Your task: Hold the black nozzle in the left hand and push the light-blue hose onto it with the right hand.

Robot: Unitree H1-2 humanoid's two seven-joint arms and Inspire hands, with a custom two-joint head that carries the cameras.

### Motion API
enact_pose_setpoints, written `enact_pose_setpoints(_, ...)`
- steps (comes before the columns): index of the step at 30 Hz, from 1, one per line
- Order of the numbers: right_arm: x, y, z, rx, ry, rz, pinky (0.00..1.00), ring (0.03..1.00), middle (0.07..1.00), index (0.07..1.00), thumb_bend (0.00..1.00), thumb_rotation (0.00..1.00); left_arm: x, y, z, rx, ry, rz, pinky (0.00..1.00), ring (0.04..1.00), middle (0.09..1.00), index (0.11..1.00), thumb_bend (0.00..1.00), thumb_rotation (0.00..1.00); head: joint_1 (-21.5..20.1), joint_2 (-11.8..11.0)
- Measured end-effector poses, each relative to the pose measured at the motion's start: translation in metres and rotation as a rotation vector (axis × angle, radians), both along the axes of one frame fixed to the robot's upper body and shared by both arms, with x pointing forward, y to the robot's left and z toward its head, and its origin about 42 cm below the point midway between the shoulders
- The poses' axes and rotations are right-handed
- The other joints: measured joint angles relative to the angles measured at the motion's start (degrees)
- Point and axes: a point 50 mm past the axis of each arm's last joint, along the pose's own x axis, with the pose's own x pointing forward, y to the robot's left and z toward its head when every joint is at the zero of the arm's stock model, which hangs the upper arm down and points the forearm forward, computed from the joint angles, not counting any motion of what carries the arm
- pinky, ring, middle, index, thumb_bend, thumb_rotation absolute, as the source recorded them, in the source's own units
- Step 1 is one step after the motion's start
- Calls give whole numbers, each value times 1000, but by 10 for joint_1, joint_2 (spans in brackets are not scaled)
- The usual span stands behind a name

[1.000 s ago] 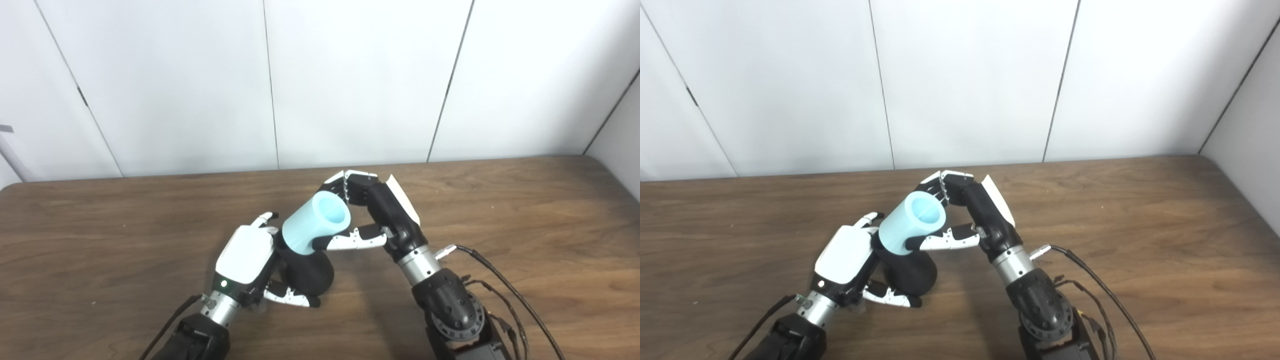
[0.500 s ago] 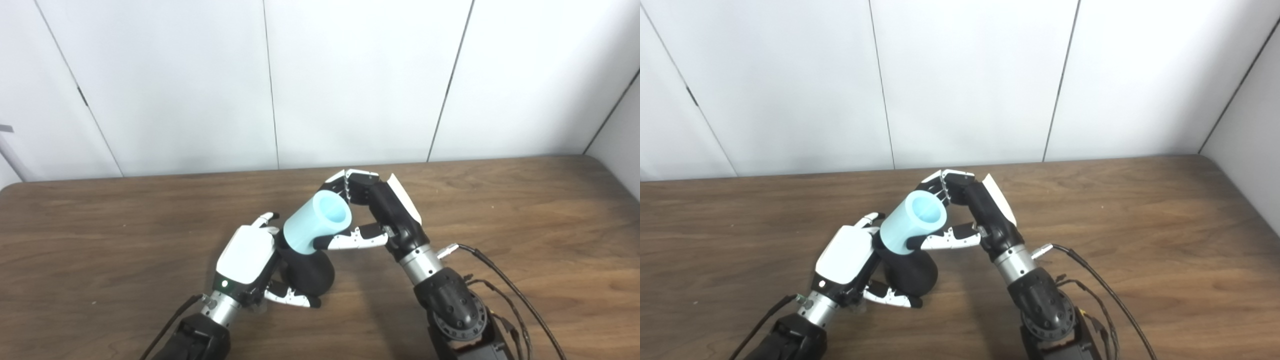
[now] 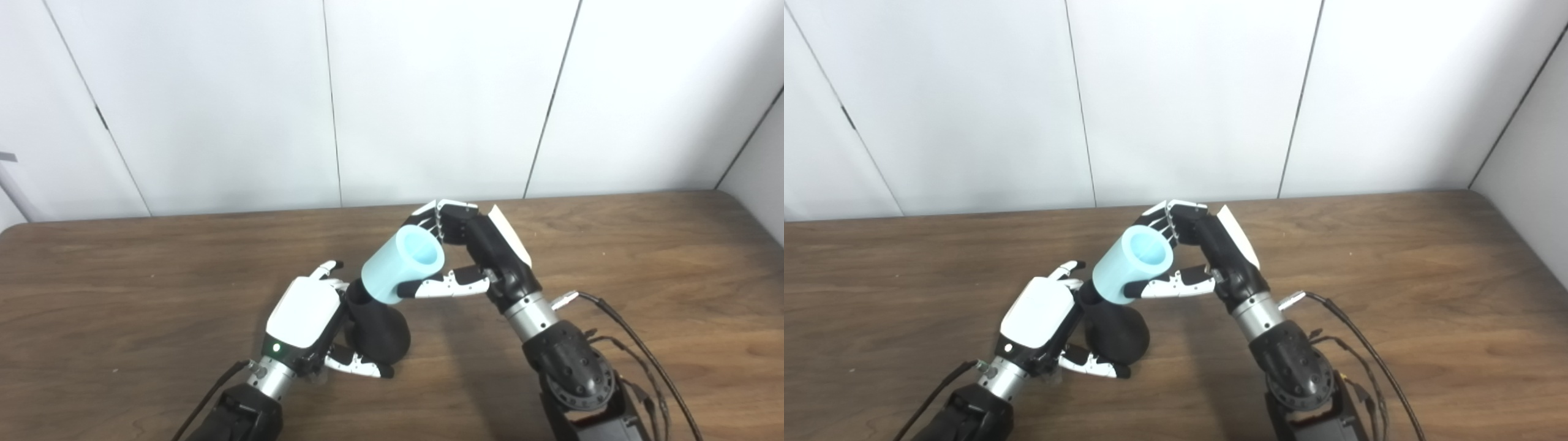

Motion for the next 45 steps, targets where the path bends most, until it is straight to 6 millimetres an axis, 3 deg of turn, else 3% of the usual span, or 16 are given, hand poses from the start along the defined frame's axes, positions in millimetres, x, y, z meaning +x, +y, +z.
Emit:
enact_pose_setpoints(18,3,-8,17,-79,-6,34,284,408,472,529,514,0,0,-1,0,10,-1,5,841,491,410,515,499,0,-1,1)
enact_pose_setpoints(31,5,-10,59,-241,-46,77,276,407,464,525,516,0,0,-3,-1,41,-16,19,828,492,401,500,499,0,1,2)
enact_pose_setpoints(37,15,-11,78,-297,-43,96,283,418,464,511,518,0,1,-5,-3,51,-35,15,832,484,399,494,500,0,2,2)
enact_pose_setpoints(45,16,-9,81,-318,-15,106,286,417,468,518,517,0,1,-8,-2,61,-38,15,845,491,405,499,500,0,2,2)
